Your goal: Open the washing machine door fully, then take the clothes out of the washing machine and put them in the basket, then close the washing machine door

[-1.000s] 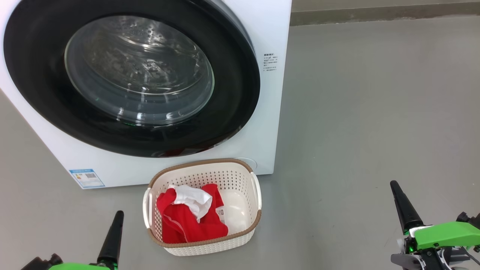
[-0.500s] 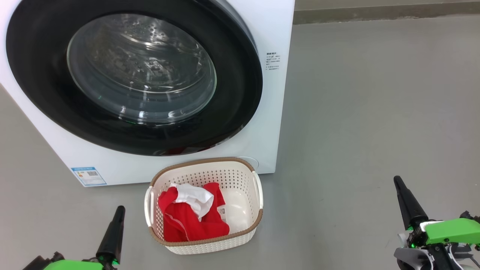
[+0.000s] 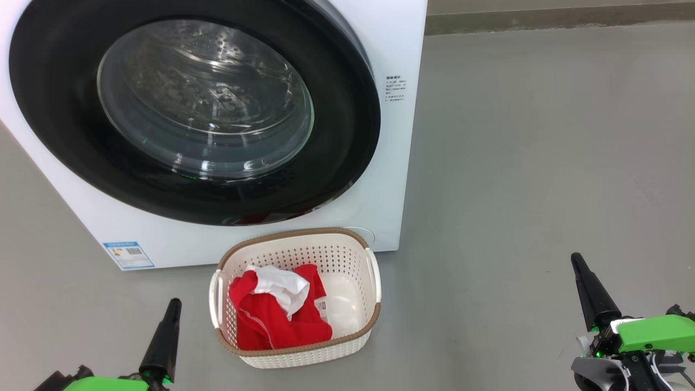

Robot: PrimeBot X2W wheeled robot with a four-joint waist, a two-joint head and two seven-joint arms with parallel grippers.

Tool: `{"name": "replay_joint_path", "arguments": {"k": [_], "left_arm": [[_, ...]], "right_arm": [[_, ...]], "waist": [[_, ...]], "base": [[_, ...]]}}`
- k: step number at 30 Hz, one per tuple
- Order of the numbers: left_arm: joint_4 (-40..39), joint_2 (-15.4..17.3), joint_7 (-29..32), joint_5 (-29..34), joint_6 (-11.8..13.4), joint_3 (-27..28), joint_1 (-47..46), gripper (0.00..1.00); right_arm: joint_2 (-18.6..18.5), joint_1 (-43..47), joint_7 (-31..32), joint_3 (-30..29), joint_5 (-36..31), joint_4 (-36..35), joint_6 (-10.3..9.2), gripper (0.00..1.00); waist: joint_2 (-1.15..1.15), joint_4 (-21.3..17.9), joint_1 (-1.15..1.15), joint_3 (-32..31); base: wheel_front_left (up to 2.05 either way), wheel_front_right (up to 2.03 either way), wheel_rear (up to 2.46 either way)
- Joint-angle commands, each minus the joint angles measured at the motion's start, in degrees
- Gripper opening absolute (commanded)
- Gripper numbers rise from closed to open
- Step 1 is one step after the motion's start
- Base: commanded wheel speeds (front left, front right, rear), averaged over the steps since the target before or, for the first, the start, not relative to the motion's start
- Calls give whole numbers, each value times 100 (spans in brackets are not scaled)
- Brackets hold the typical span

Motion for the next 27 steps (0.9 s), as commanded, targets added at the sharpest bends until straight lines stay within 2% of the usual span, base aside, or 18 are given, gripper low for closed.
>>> {"name": "replay_joint_path", "arguments": {"k": [1,27], "left_arm": [[-115,103,20,-39,-38,195,-234,0],[-116,103,19,-40,-38,194,-234,0]], "right_arm": [[-55,-237,31,92,2,-170,3,0],[-37,-239,50,68,-19,-169,3,0]], "waist": [[0,0,0,0],[0,0,0,0]], "base": [[0,0,0],[0,0,0]]}}
